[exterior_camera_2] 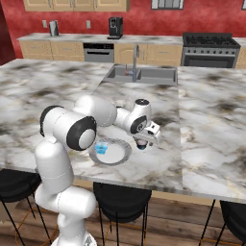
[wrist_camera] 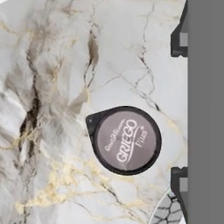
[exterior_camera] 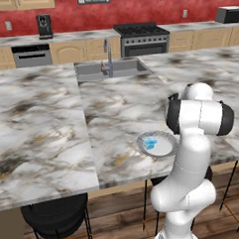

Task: Place two yogurt containers on each plate.

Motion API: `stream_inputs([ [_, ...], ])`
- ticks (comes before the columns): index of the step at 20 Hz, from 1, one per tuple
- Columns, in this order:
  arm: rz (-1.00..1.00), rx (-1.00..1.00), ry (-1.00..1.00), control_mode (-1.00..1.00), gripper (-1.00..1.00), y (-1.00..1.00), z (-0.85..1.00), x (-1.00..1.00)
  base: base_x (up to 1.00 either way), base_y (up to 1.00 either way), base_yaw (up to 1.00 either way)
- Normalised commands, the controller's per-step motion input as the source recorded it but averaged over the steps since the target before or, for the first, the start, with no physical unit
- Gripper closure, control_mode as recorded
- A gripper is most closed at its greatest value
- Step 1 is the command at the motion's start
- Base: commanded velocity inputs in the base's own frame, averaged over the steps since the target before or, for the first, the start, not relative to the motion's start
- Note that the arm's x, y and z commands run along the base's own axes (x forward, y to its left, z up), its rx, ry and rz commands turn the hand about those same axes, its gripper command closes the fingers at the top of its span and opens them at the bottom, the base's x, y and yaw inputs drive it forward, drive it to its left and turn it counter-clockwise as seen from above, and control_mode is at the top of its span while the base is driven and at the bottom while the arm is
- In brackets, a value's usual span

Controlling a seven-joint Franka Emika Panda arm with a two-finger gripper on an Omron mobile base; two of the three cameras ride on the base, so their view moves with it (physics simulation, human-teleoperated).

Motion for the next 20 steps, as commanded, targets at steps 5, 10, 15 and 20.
stream_inputs([
  [5, 0.0, 0.0, 0.0, -1.0, -1.0, 0.29, 0.0, 0.23, 0.0, 0.0, 0.0],
  [10, 0.0, 0.0, 0.0, -1.0, -1.0, 0.0, -0.25, 0.22, 0.0, 0.0, 0.0],
  [15, 0.0, 0.0, 0.0, -1.0, -1.0, -0.03, -0.3, 0.11, 0.0, 0.0, 0.0],
  [20, 0.0, 0.0, 0.0, -1.0, -1.0, 0.0, -0.26, 0.18, 0.0, 0.0, 0.0],
])
